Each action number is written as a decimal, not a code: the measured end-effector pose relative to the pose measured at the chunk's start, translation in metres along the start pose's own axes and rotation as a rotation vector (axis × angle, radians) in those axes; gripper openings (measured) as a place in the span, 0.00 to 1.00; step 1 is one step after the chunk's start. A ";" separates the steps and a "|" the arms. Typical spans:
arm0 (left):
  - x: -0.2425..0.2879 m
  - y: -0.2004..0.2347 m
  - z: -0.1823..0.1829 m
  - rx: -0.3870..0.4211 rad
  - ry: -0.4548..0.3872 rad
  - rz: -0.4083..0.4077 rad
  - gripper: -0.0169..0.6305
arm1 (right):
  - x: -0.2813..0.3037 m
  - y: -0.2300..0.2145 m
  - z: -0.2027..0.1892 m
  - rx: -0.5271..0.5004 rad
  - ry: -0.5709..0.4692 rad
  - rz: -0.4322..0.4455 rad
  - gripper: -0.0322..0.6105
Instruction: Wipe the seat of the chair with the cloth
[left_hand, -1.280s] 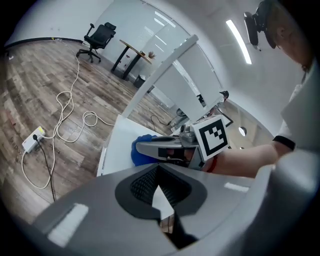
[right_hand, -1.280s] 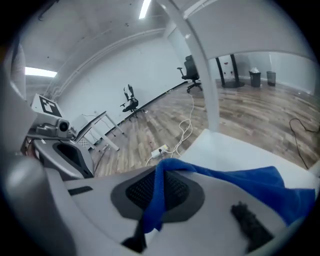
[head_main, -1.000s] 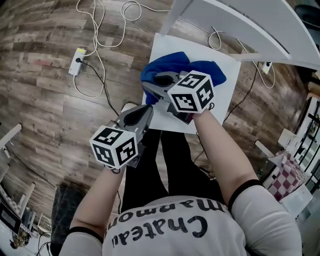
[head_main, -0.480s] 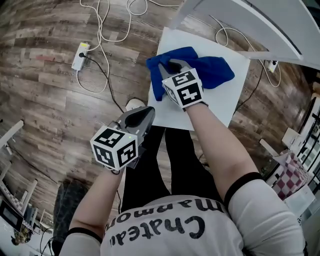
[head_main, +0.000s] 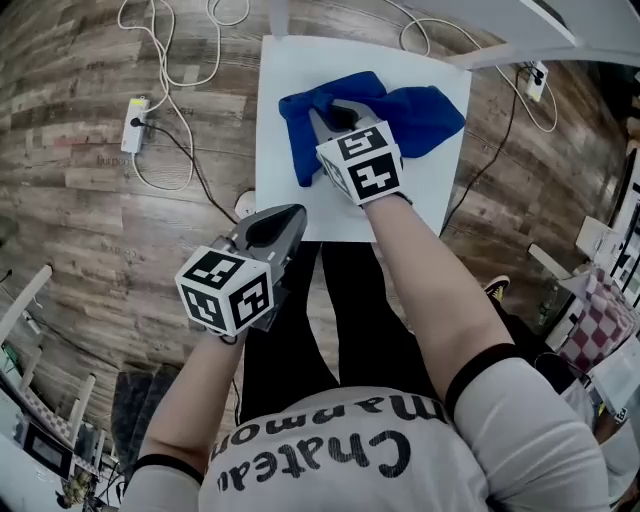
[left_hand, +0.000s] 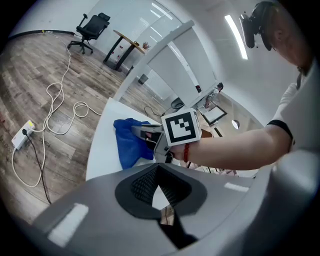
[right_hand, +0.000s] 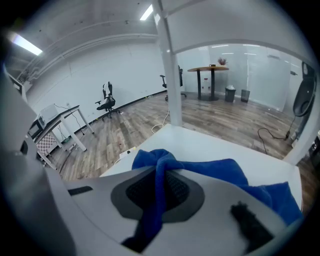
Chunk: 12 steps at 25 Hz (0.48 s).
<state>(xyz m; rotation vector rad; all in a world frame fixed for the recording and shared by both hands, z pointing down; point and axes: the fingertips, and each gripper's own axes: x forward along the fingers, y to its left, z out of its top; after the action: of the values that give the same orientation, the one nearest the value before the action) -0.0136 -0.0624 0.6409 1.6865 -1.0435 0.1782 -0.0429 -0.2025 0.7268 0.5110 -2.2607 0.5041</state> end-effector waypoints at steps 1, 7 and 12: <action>0.007 -0.006 -0.002 0.012 0.013 -0.006 0.04 | -0.008 -0.011 -0.006 0.011 -0.006 -0.014 0.09; 0.051 -0.048 -0.014 0.059 0.084 -0.064 0.04 | -0.065 -0.077 -0.049 0.095 -0.037 -0.115 0.09; 0.085 -0.089 -0.028 0.110 0.160 -0.140 0.04 | -0.112 -0.124 -0.087 0.140 -0.051 -0.191 0.09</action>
<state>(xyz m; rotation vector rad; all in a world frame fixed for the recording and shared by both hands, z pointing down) 0.1107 -0.0829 0.6391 1.8056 -0.8067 0.2786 0.1413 -0.2409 0.7236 0.8105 -2.2060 0.5592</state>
